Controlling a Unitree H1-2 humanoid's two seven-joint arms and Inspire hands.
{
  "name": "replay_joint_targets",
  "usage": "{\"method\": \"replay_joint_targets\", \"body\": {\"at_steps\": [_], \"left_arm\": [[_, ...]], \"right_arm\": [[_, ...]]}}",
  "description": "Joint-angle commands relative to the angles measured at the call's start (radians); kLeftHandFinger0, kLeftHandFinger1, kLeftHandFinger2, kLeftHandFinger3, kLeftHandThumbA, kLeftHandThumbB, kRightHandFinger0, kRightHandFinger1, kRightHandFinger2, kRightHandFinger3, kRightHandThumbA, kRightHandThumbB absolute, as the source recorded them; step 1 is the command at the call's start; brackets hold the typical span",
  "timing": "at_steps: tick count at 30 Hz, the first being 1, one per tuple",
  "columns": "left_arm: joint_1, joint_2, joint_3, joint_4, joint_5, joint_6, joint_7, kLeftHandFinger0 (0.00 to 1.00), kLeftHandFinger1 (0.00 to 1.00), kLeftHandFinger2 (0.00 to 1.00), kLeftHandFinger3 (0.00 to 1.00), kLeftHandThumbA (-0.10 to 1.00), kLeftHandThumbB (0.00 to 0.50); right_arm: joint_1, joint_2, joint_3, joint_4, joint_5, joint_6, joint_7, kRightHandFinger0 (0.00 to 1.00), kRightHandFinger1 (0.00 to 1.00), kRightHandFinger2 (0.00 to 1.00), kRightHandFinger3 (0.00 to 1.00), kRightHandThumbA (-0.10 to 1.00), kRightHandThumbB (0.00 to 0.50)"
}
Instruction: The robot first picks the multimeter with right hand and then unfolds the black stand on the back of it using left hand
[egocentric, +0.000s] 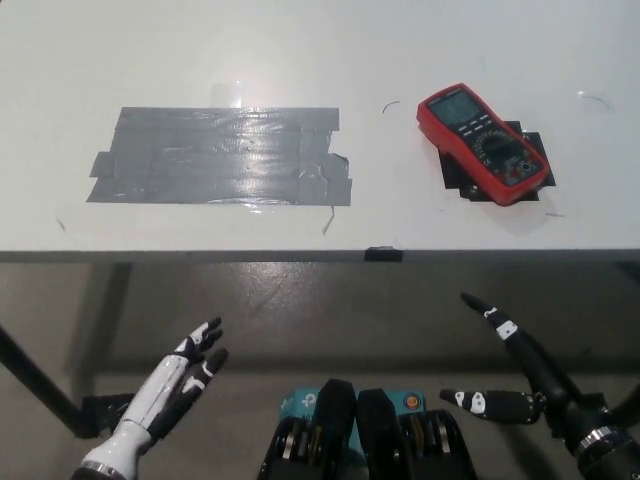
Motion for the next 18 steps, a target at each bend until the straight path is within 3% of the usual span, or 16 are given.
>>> {"method": "replay_joint_targets", "body": {"at_steps": [1,11,18], "left_arm": [[-0.001,-0.011,0.04,0.001,-0.077,-0.128,0.062,1.0,1.0,1.0,1.0,1.0,0.283],[-0.003,-0.013,0.045,0.009,-0.059,-0.161,0.07,1.0,1.0,1.0,1.0,1.0,0.318],[-0.002,-0.008,0.042,0.006,-0.043,-0.164,0.077,1.0,1.0,1.0,1.0,1.0,0.31]], "right_arm": [[-0.013,0.015,-0.03,-0.02,0.019,-0.08,-0.024,1.0,1.0,1.0,1.0,0.9,0.325],[-0.011,0.045,-0.073,-0.004,0.024,-0.121,-0.029,1.0,1.0,1.0,1.0,0.91,0.35],[-0.01,0.052,-0.083,0.003,0.023,-0.136,-0.024,1.0,1.0,1.0,1.0,0.92,0.357]]}}
